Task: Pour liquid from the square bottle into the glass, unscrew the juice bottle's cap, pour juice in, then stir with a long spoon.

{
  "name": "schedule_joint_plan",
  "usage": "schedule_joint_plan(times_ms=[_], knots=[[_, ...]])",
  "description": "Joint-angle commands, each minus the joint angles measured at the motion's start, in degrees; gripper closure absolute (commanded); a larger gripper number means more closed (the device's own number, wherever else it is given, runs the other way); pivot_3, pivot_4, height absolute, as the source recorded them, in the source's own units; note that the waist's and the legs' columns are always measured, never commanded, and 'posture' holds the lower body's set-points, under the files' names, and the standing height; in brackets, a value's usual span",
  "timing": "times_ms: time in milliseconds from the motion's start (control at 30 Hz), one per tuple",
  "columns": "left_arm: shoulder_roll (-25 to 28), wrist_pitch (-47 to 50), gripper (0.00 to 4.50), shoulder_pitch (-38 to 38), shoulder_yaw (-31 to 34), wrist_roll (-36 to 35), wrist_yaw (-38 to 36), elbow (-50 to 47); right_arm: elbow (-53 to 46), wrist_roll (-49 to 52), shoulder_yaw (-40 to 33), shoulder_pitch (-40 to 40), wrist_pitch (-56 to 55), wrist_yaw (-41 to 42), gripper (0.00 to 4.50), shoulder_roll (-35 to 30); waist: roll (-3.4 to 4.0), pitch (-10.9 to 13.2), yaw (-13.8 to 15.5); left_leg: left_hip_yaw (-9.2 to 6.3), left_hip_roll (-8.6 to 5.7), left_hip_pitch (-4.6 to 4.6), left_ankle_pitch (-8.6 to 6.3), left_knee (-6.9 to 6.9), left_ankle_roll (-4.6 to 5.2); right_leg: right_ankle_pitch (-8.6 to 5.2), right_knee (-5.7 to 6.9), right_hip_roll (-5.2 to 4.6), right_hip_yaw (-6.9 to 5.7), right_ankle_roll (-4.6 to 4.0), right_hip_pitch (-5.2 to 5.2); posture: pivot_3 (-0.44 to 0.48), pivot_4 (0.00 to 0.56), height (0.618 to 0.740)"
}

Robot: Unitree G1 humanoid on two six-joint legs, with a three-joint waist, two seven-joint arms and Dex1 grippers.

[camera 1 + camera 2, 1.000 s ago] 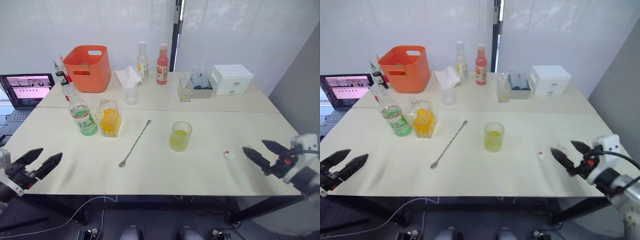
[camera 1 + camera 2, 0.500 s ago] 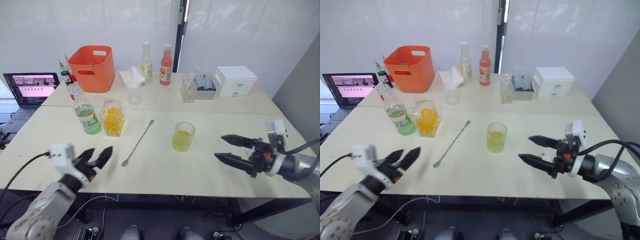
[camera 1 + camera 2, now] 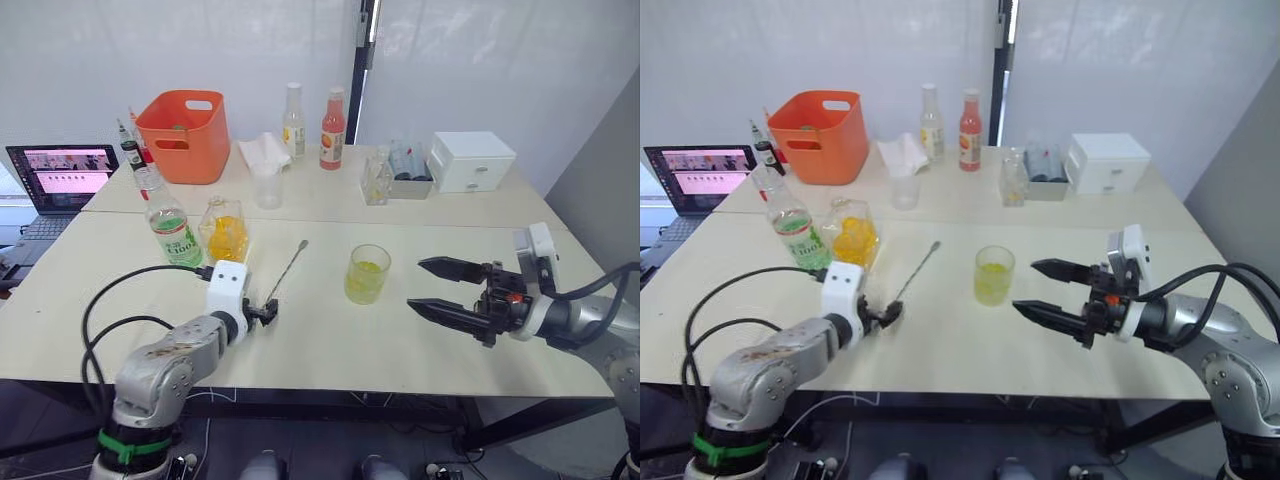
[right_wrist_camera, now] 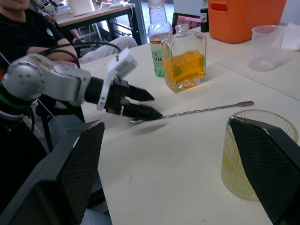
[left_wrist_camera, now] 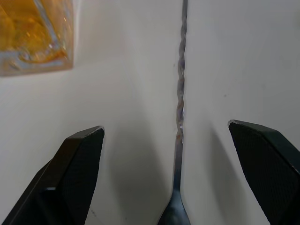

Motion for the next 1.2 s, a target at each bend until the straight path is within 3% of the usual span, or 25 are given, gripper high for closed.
schedule_joint_plan(times_ms=[33, 467, 667, 833, 1033, 1200], knots=[[-0.4, -0.1, 0.29, -1.6, -3.0, 3.6, -1.9, 4.4, -2.0, 2.1, -2.3, -0.3, -0.4, -1.9, 0.00, 0.4, 0.07, 0.0, 0.1, -0.03, -0.01, 0.03, 0.00, 0.00, 0.00, 0.00, -0.03, -0.01, -0.03, 0.00, 0.08, 0.000, 0.150, 0.715], [4.1, -2.2, 4.46, -0.7, -5.4, 9.3, -13.8, 6.9, -3.7, 2.2, -1.9, 0.8, -2.1, -5.0, 0.00, 2.1, 0.26, -0.1, 0.1, -0.04, -0.04, 0.17, -0.01, -0.06, 0.02, 0.00, -0.12, -0.12, -0.05, 0.01, 0.25, 0.000, 0.150, 0.715], [10.3, -4.7, 4.49, 3.5, 0.0, 8.0, -21.1, 1.8, -4.1, 2.1, -0.8, -0.2, -1.9, -7.1, 0.00, 2.4, 0.26, -0.1, -0.5, 0.01, 0.01, 0.20, -0.01, -0.29, 0.02, -0.01, -0.17, -0.17, -0.01, 0.00, 0.18, 0.000, 0.150, 0.715], [19.4, -10.3, 4.49, 8.0, 7.0, 4.8, -33.3, -1.0, -5.2, 2.3, 0.7, -0.6, -1.9, -9.1, 0.00, 4.0, 0.26, -0.1, -1.2, 0.03, 0.07, 0.28, -0.01, -0.57, 0.02, -0.09, -0.19, -0.17, -0.01, -0.14, 0.10, 0.000, 0.150, 0.715], [29.4, -26.9, 4.49, 14.1, 11.8, 4.3, -52.3, 3.8, -5.8, 2.3, 1.8, -0.4, -2.0, -10.5, 0.00, 5.3, 0.30, 0.0, -0.9, 0.13, 0.07, 0.21, -0.01, -0.63, 0.02, -0.13, -0.21, -0.37, -0.06, -0.18, -0.06, 0.000, 0.150, 0.715], [35.3, -38.3, 4.49, 13.6, 10.2, 7.2, -64.4, 12.5, -6.0, 2.1, 2.5, -0.4, -2.2, -11.2, 0.00, 6.1, 0.30, 0.0, -0.4, 0.27, 0.04, -0.06, 0.00, -0.63, 0.02, -0.32, -0.21, -0.53, -0.06, -0.52, -0.44, 0.000, 0.150, 0.715]])
